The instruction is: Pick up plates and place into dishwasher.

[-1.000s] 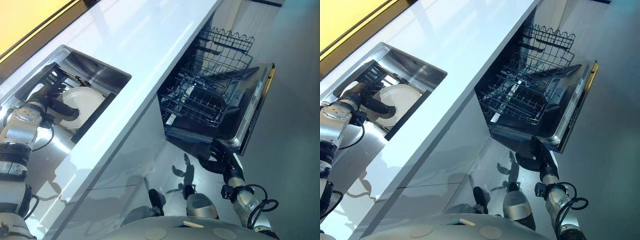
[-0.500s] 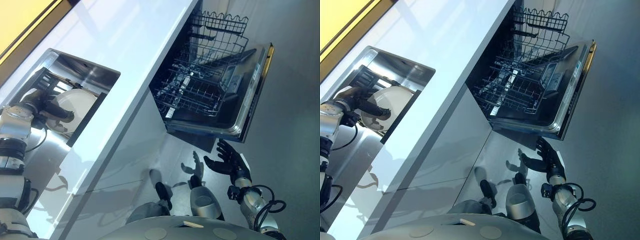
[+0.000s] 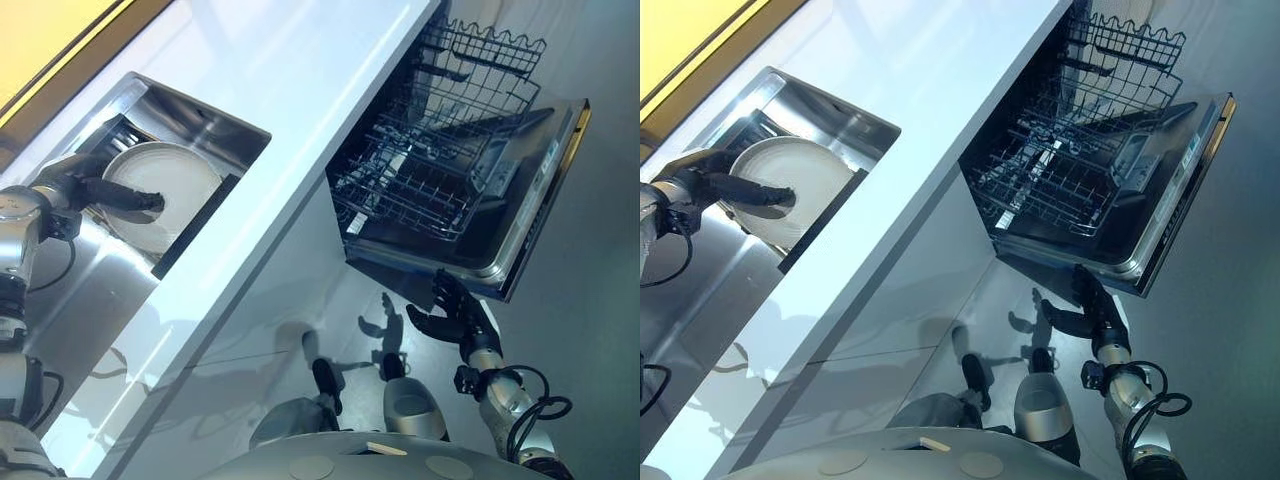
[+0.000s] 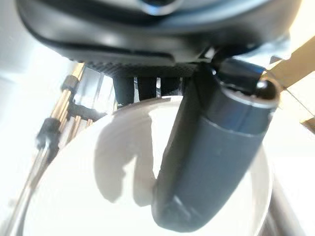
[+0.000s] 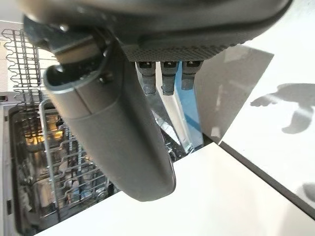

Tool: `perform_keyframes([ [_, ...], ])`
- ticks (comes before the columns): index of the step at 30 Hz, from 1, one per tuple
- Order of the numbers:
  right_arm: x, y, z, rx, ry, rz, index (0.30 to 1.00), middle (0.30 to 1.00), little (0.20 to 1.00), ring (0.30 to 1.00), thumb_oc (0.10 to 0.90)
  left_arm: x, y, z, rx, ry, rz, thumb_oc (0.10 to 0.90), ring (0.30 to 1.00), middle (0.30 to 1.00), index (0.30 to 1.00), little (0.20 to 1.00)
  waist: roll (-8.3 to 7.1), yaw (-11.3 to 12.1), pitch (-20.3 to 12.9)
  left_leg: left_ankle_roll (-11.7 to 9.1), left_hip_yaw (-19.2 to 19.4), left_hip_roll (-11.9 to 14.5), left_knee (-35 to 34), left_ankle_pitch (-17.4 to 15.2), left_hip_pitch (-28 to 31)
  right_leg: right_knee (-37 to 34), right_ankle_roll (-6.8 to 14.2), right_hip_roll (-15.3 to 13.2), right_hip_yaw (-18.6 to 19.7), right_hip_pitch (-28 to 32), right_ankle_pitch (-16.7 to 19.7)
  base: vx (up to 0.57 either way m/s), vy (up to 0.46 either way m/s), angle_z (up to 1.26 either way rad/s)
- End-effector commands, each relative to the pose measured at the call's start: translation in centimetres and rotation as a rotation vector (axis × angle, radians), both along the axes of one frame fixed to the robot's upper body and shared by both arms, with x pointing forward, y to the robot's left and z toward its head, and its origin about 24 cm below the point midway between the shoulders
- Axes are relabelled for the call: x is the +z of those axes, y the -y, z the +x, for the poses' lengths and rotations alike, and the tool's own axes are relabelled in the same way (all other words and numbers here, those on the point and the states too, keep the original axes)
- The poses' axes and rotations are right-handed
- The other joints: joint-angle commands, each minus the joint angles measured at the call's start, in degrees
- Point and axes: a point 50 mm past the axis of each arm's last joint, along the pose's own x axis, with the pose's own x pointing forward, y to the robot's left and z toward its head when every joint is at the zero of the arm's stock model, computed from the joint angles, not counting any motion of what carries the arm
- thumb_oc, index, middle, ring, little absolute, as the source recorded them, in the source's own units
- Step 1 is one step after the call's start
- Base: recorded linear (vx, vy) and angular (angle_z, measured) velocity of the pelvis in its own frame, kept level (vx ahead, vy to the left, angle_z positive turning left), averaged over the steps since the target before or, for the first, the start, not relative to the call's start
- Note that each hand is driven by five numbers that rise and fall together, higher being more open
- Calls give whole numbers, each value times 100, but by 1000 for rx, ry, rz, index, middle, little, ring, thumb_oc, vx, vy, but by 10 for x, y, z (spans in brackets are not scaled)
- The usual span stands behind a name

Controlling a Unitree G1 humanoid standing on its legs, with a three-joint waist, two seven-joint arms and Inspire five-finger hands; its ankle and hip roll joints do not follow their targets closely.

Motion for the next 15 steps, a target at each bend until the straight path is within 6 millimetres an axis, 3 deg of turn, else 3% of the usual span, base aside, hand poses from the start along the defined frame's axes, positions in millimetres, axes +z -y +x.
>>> perform_keyframes([
  [1, 28, -6, 14, 28, 199, 0, 900, 900, 900, 900, 800, -27, 24, 2, -108, 19, -27, 100, 300, 300, 300, 200, -213, -84, -400, 194, -16, -536, 448, -827, -145, 532, 367, 290, -76, -443, -363, -54, 22, 9],
  [6, 27, -11, 14, 36, 197, 10, 900, 900, 900, 900, 800, -7, 3, -7, 25, 198, 114, 100, 300, 300, 300, 200, -263, 58, -530, 177, -129, -548, 390, -821, -83, 400, 360, 279, -116, -333, -327, -56, 19, 5],
  [11, 26, -14, 15, 60, 191, 24, 900, 900, 900, 900, 800, 42, -20, -21, 195, 446, 451, 100, 300, 300, 300, 200, -341, 169, -665, 137, -206, -533, 317, -800, -40, 275, 347, 285, -162, -248, -293, -62, -1, 1],
  [15, 25, -19, 17, 87, 190, 37, 900, 900, 900, 900, 800, 93, -17, -29, 262, 680, 614, 100, 300, 300, 300, 200, -383, 236, -781, 101, -209, -480, 214, -780, 17, 255, 346, 291, -210, -204, -311, -54, -9, 6],
])
